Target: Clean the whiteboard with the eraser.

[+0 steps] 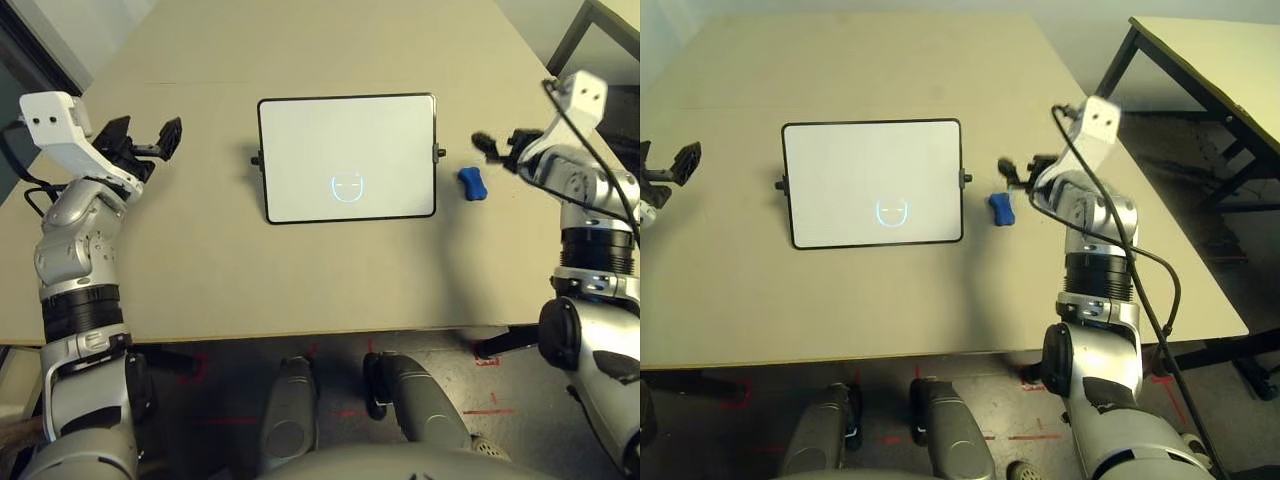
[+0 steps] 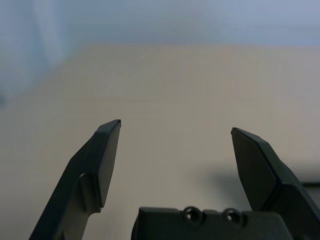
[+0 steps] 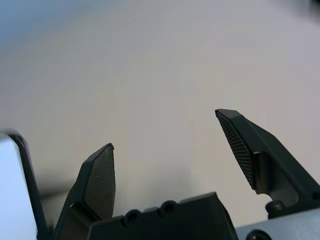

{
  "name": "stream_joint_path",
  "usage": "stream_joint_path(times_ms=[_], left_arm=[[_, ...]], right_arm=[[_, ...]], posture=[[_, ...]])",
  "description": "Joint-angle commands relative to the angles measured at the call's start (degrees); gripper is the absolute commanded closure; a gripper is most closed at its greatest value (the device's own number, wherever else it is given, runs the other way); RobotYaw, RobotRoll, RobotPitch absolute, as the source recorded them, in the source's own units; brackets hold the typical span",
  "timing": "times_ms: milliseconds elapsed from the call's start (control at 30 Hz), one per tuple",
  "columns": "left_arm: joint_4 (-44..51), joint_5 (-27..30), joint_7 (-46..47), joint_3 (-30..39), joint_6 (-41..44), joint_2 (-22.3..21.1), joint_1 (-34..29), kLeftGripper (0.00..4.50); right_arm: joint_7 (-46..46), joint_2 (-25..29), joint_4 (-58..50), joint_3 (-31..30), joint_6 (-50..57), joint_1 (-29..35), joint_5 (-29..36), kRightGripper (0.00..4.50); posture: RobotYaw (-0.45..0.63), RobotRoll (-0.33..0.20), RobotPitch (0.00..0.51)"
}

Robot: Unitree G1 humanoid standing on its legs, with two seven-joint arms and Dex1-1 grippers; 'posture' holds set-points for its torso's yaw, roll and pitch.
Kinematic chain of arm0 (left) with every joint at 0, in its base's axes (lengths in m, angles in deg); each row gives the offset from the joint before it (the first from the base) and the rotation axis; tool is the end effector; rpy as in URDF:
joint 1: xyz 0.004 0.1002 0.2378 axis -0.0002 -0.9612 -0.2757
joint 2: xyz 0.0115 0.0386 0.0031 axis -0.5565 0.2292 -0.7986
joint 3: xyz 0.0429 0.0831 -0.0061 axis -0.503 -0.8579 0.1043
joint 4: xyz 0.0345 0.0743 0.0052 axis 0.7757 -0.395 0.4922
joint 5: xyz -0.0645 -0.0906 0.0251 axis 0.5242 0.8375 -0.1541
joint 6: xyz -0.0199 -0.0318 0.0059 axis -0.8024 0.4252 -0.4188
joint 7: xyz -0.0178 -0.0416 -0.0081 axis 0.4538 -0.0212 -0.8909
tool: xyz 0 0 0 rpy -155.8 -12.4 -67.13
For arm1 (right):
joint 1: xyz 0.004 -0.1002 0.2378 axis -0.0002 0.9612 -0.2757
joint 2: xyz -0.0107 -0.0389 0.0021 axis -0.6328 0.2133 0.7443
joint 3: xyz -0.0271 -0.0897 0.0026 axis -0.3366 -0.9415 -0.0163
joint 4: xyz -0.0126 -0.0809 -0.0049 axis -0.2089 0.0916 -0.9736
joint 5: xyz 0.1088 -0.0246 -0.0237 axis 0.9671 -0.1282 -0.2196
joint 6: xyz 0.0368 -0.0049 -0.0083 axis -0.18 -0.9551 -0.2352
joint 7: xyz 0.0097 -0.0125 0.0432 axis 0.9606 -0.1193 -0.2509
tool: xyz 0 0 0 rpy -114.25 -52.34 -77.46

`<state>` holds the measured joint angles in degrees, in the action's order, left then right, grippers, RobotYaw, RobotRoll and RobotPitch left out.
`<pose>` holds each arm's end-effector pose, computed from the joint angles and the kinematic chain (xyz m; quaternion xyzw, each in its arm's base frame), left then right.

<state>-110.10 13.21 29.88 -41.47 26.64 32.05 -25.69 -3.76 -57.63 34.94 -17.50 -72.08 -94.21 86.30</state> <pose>0.2709 0.3356 0.1892 0.0549 -0.1159 0.0485 0.9906 0.3239 -0.2482 0.1983 -0.0370 -0.0665 0.0264 0.9968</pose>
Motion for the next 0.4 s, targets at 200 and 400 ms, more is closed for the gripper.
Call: stream_joint_path(times_ms=[200, 400], left_arm=[[-11.50, -4.50, 2.39, 0.82, -15.63, -1.03, -1.66, 0.00], [-20.40, -4.12, 2.95, 2.19, -18.52, -2.93, -1.10, 0.00]], right_arm=[[-4.71, 0.35, 21.82, 3.06, -24.16, 1.24, 0.68, 0.01], [-4.87, 1.26, 31.25, 2.72, -31.02, 0.65, 1.01, 0.01]], posture=[[-0.03, 0.000, 0.138], [-0.02, 0.000, 0.117]])
